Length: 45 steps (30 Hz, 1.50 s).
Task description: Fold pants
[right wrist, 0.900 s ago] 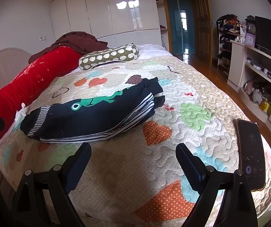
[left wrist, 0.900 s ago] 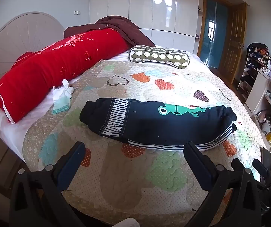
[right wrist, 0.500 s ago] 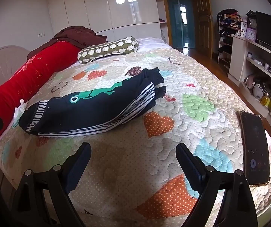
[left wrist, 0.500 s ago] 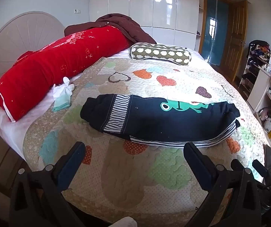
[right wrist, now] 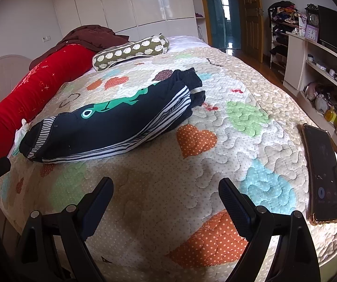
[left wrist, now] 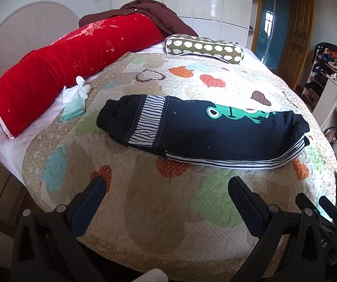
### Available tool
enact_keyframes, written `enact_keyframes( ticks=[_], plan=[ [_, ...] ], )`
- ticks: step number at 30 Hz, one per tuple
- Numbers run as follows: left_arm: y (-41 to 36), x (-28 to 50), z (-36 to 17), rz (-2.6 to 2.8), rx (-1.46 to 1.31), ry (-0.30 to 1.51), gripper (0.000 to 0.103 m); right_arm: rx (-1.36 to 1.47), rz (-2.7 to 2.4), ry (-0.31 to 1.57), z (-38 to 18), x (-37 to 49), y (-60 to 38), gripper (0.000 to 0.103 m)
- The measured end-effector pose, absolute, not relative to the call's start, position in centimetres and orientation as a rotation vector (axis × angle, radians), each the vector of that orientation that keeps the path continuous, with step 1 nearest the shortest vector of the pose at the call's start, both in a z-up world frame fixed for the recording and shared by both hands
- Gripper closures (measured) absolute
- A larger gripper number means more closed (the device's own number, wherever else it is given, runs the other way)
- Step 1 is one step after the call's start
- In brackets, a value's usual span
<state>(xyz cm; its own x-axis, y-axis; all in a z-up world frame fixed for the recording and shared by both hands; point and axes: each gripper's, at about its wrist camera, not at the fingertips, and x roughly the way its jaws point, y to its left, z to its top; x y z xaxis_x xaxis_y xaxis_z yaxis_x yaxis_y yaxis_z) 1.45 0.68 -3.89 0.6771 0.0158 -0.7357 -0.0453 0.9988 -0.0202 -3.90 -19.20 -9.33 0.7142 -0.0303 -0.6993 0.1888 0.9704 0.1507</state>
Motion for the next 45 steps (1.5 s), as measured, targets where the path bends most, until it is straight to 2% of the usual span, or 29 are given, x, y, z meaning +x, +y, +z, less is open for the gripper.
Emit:
enact_keyframes(
  ticks=[18, 37, 41, 45],
  plan=[
    [1.7, 4.1, -12.0, 0.071, -0.023, 1.069, 0.0, 0.286, -0.113, 0.855, -11.7, -3.2, -20.1, 0.009],
    [1.4, 4.1, -12.5, 0.078, -0.029, 1.098, 0.0, 0.326, -0.083, 0.892, -12.8, -2.5, -20.3, 0.005],
    [1.8, 3.9, -11.7, 0.06, -0.064, 1.091, 0.0, 0.308, -0.07, 0.907, -12.9, -2.2, -20.1, 0.004],
    [1.4, 2.8, -9.5, 0.036, -0.075, 1.011, 0.003, 0.255, -0.066, 0.921, -13.2, -1.9, -19.3, 0.003]
  ],
)
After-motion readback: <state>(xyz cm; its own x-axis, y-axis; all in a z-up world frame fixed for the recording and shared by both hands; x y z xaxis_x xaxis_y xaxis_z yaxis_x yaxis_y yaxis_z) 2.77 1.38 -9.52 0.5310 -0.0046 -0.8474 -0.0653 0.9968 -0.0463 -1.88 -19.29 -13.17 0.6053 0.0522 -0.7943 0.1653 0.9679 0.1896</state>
